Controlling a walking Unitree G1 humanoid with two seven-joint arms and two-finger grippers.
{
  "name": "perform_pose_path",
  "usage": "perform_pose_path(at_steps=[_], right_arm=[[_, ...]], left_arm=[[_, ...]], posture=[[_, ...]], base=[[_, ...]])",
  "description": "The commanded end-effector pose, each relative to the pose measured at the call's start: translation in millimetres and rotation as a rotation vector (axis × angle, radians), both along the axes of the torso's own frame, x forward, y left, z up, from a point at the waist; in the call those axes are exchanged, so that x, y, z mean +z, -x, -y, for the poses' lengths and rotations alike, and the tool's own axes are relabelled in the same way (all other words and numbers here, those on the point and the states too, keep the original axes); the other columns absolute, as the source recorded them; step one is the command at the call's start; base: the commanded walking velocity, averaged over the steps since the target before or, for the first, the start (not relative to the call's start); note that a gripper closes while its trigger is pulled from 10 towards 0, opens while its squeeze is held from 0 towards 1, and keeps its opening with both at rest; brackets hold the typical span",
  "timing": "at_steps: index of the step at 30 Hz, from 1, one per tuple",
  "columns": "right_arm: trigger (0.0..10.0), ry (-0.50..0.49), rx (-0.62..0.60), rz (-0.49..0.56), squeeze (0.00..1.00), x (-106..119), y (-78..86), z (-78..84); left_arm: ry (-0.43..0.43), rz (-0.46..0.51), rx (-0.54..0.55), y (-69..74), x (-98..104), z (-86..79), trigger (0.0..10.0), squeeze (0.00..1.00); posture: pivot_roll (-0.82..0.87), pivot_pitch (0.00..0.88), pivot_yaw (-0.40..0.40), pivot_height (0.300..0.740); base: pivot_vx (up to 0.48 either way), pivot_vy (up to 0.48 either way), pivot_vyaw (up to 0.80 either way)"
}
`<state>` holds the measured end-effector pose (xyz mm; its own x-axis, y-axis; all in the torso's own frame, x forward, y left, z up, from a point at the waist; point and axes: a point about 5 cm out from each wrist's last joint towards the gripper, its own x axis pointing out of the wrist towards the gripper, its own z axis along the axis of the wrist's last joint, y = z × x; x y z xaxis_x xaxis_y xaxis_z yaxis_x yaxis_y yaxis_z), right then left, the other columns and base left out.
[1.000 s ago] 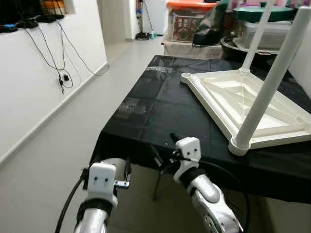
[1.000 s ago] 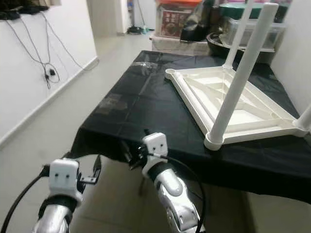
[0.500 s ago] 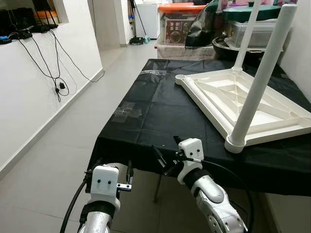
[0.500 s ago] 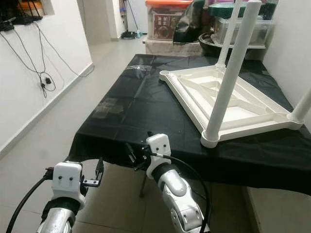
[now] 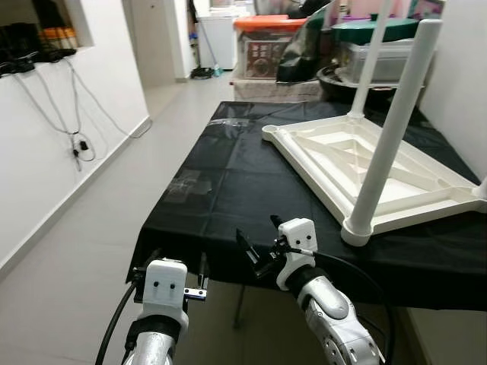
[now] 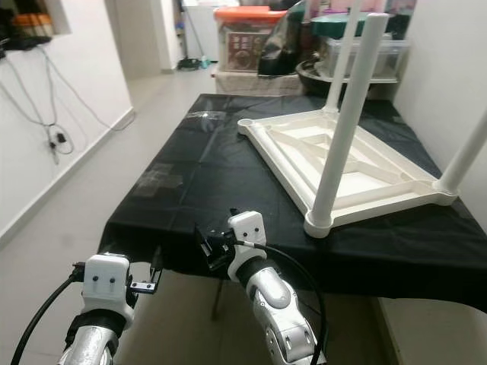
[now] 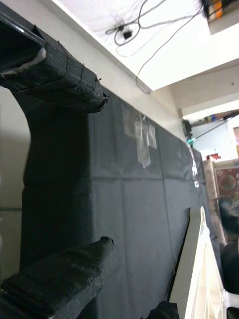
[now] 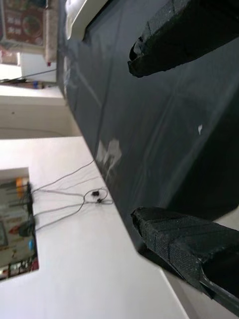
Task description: Building children table
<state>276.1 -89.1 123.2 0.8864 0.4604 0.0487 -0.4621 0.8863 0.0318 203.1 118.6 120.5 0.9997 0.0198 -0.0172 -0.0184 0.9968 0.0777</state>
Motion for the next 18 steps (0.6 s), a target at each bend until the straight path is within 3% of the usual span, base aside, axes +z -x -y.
perform_pose_path(at_steps=[1, 18], right_arm=[[10.0, 0.002, 0.000, -0.015, 0.00, -1.6, -1.6, -0.8], [10.0, 0.012, -0.009, 0.006, 0.00, 0.6, -6.1, 0.1]], left_arm=[[-0.009, -0.014, -0.006, -0.8, -2.1, 0.5, 10.0, 0.00], [-0.008, -0.017, -0.007, 0.6, -2.3, -0.2, 10.0, 0.00]], posture=[[0.00, 0.000, 0.024, 0.740], [0.04, 0.000, 0.019, 0.740]], base=[[0.000, 0.000, 0.00], [0.300, 0.000, 0.00]])
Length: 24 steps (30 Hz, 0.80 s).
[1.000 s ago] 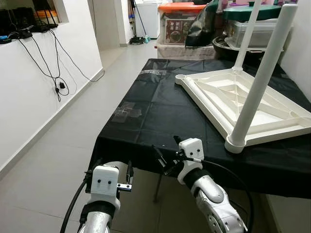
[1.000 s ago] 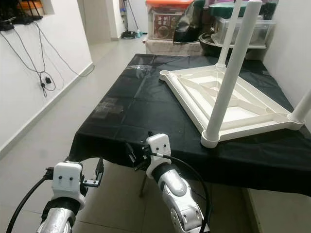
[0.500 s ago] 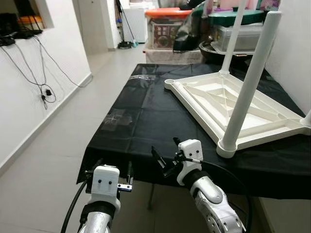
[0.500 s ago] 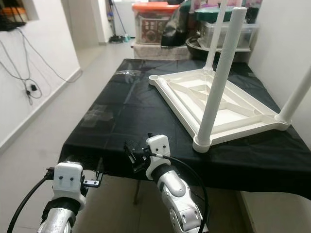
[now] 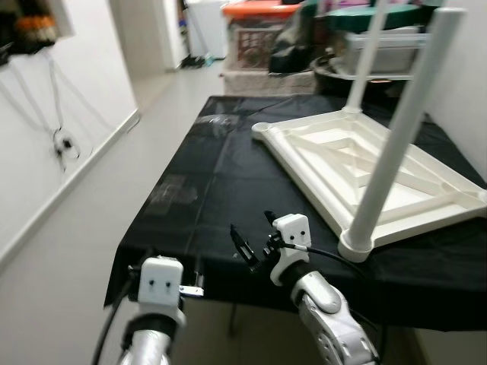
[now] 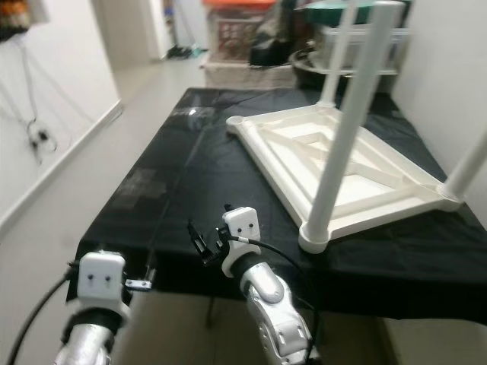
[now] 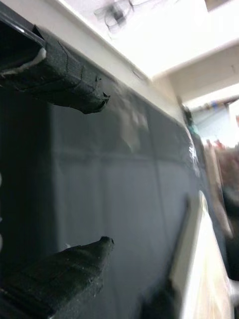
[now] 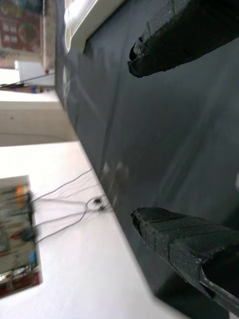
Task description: Building children table
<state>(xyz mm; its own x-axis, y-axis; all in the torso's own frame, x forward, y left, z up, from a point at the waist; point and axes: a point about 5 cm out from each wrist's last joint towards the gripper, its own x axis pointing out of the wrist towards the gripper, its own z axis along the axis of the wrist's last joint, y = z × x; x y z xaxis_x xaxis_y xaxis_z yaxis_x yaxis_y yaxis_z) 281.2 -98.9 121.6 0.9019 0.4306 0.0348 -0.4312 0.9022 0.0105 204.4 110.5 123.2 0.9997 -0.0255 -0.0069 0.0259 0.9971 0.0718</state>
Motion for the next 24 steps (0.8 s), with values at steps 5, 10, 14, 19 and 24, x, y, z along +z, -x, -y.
perform_pose_path(at_steps=[5, 10, 14, 19, 24], right_arm=[[10.0, -0.012, 0.023, 0.015, 0.00, 3, -2.5, -9.0], [10.0, -0.012, 0.019, 0.017, 0.00, 3, -3.4, -8.4], [10.0, -0.013, 0.018, 0.022, 0.00, 4, -5.0, -8.7], [10.0, -0.012, 0.018, 0.029, 0.00, 5, -6.7, -9.3], [10.0, 0.003, 0.015, 0.062, 0.00, 15, -14.6, -13.6]], left_arm=[[-0.014, -0.027, 0.037, 1.9, -5, -8.4, 10.0, 0.00], [-0.015, -0.029, 0.035, 1.5, -5, -8.3, 10.0, 0.00], [-0.015, -0.029, 0.036, 1.5, -5, -8.4, 10.0, 0.00], [-0.014, -0.029, 0.037, 1.6, -5, -8.4, 10.0, 0.00], [0.009, -0.029, 0.040, 2.0, -5, -8.4, 10.0, 0.00]], posture=[[0.04, 0.000, 0.019, 0.740], [0.05, 0.000, 0.017, 0.740], [0.05, 0.000, 0.017, 0.740], [0.05, 0.000, 0.016, 0.740], [0.05, 0.000, 0.014, 0.740]], base=[[0.302, 0.000, 0.00], [0.299, 0.000, 0.00], [0.297, 0.000, 0.00], [0.302, 0.000, 0.00], [0.181, 0.000, 0.00]])
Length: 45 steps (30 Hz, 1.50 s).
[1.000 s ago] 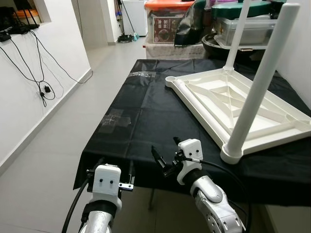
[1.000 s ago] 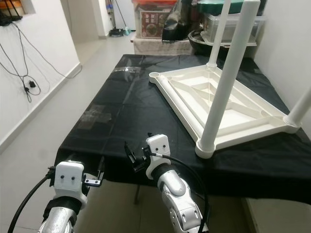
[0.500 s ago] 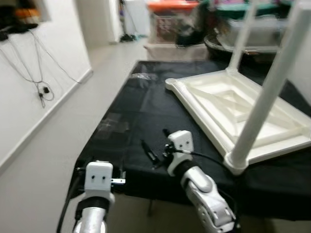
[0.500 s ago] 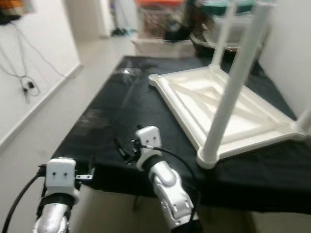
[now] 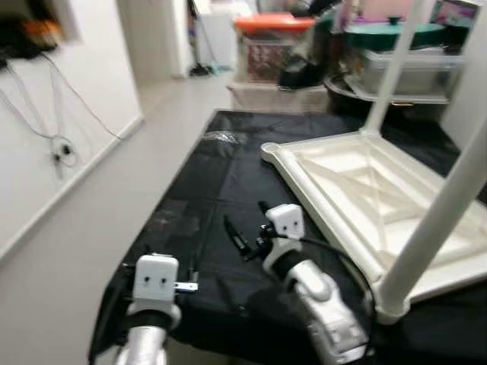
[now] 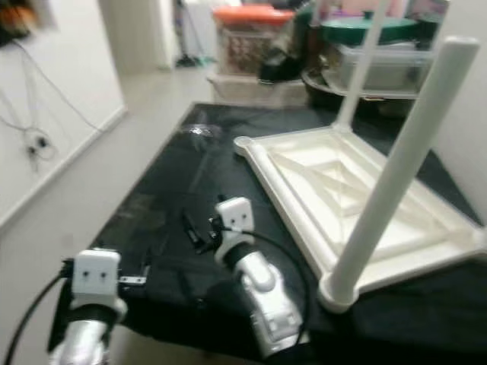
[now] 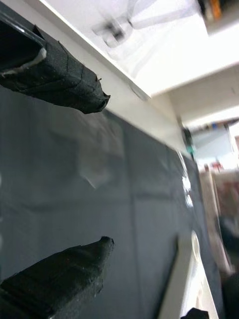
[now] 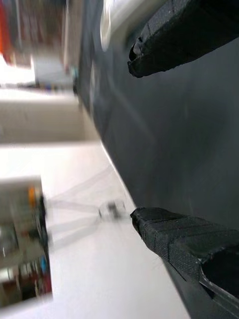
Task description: Building children table
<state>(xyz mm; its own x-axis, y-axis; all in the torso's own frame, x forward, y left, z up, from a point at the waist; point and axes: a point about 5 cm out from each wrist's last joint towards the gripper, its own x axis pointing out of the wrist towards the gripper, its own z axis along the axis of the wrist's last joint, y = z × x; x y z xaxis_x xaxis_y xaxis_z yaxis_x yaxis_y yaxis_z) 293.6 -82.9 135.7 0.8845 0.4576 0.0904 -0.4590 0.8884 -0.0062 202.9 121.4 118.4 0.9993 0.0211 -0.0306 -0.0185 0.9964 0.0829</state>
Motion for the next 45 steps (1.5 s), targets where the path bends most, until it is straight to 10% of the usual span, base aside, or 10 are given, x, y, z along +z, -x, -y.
perform_pose_path(at_steps=[1, 19, 25, 28, 31, 45], right_arm=[[10.0, 0.012, -0.016, 0.005, 0.00, 1, -2.3, 2.5], [10.0, 0.189, -0.120, 0.093, 0.00, 78, -71.5, -8.2], [10.0, 0.392, -0.194, -0.065, 0.00, 72, -98.2, 2.0], [10.0, 0.554, -0.232, -0.401, 0.00, 31, -103.4, 28.1], [10.0, 0.553, -0.250, -0.495, 0.00, 24, -103.4, 41.1], [10.0, 0.563, -0.347, -0.576, 0.00, 31, -110.4, 73.5]], left_arm=[[0.020, -0.005, -0.006, 0.5, 0, 2.5, 10.0, 0.00], [0.053, -0.023, -0.029, 3.2, -1, 9.2, 10.0, 0.00], [0.061, -0.031, -0.038, 4.4, -2, 12.8, 10.0, 0.00], [0.074, -0.040, -0.039, 5.8, -3, 16.1, 10.0, 0.00], [0.080, -0.043, -0.038, 7.4, -3, 18.2, 10.0, 0.00], [0.100, -0.052, -0.035, 12.8, -2, 23.4, 10.0, 0.00]], posture=[[0.05, 0.000, 0.014, 0.740], [0.06, 0.000, -0.001, 0.740], [0.05, 0.000, -0.009, 0.740], [0.05, 0.000, -0.019, 0.740], [0.04, 0.008, -0.029, 0.740], [0.04, 0.039, -0.044, 0.740]], base=[[0.000, 0.000, 0.00], [0.000, 0.000, 0.00], [0.000, 0.000, 0.00], [0.000, 0.000, 0.00], [0.000, 0.000, 0.00], [0.000, 0.000, 0.00]])
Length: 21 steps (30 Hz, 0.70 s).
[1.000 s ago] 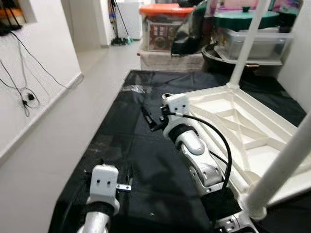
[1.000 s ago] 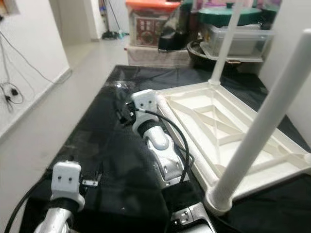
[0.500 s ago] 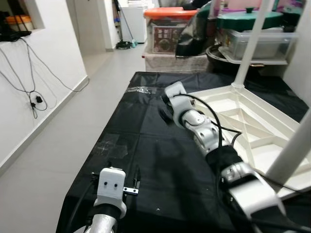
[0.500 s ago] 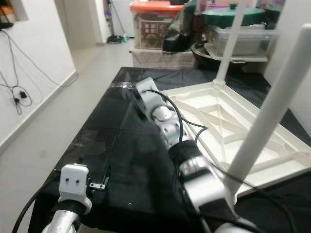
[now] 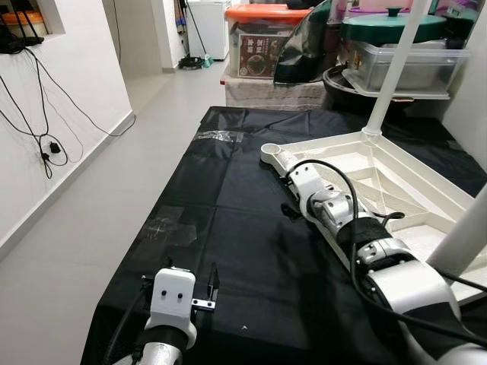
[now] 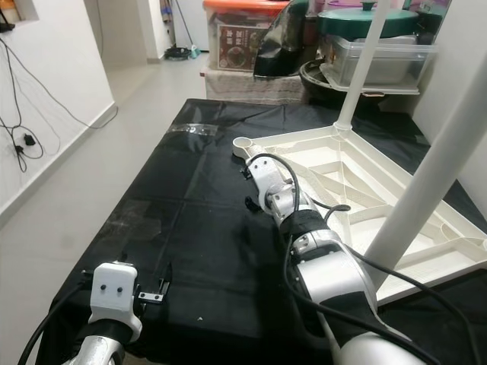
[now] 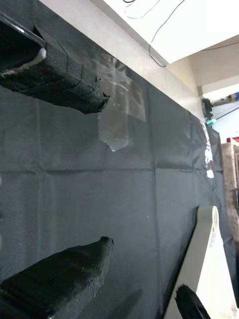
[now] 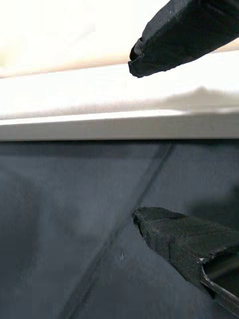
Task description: Building children table
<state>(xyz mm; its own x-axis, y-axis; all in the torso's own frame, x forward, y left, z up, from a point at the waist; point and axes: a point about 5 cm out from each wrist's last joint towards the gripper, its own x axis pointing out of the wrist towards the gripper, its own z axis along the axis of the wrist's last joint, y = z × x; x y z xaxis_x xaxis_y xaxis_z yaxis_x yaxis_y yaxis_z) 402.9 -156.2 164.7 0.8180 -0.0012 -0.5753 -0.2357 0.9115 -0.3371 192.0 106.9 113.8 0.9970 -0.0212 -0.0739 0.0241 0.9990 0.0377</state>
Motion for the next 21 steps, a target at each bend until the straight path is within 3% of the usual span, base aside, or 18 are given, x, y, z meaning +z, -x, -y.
perform_pose_path(at_steps=[1, 5, 21], right_arm=[[10.0, -0.002, -0.005, 0.004, 0.00, 2, -1.0, 0.1], [10.0, -0.007, -0.032, -0.049, 0.00, -5, 2.8, 9.2], [10.0, -0.083, -0.088, -0.167, 0.00, -24, 13.1, 19.4]], left_arm=[[0.054, -0.010, 0.006, 1.9, 2, 8.9, 10.0, 0.00], [0.045, -0.007, 0.016, 1.3, 3, 8.9, 10.0, 0.00], [0.053, 0.002, 0.019, -0.4, 5, 11.3, 10.0, 0.00]], posture=[[0.04, 0.039, -0.044, 0.740], [0.03, 0.047, -0.046, 0.740], [0.02, 0.056, -0.060, 0.740]], base=[[0.000, 0.000, 0.00], [0.000, 0.000, 0.00], [0.000, 0.000, 0.00]])
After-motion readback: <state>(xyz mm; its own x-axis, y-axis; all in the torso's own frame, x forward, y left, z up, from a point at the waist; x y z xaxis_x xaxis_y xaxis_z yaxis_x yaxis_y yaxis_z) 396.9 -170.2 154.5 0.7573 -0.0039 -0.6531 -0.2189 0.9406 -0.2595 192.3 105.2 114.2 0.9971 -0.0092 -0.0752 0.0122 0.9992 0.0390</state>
